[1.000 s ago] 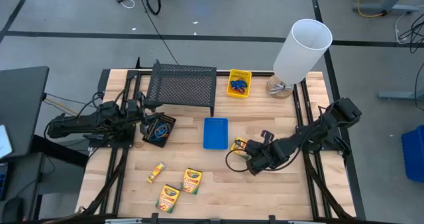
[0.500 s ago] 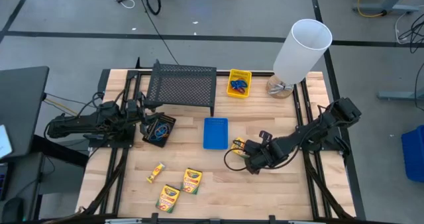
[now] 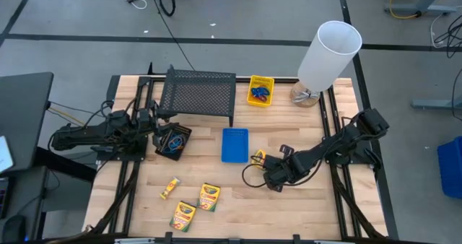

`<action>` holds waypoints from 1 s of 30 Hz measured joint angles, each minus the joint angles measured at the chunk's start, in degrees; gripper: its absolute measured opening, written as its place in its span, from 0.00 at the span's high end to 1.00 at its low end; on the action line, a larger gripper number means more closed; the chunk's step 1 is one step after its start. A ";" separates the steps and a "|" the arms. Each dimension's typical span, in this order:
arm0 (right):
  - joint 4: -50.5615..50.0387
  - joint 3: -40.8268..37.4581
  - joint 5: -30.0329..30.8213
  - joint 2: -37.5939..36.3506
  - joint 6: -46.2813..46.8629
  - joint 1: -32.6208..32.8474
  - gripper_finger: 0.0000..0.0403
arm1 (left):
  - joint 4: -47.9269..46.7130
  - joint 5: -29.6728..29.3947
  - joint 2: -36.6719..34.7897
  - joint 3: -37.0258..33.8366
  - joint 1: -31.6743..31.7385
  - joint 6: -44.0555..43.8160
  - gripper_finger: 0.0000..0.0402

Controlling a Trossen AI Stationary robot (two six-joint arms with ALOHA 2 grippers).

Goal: Pick & Place Office Desk Supplies
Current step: Put the top right large yellow crayon box into the blue bin

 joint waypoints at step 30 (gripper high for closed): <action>0.88 -0.25 -7.73 2.84 0.02 -0.61 1.00 | -0.29 0.20 -0.04 0.04 0.01 -0.11 0.52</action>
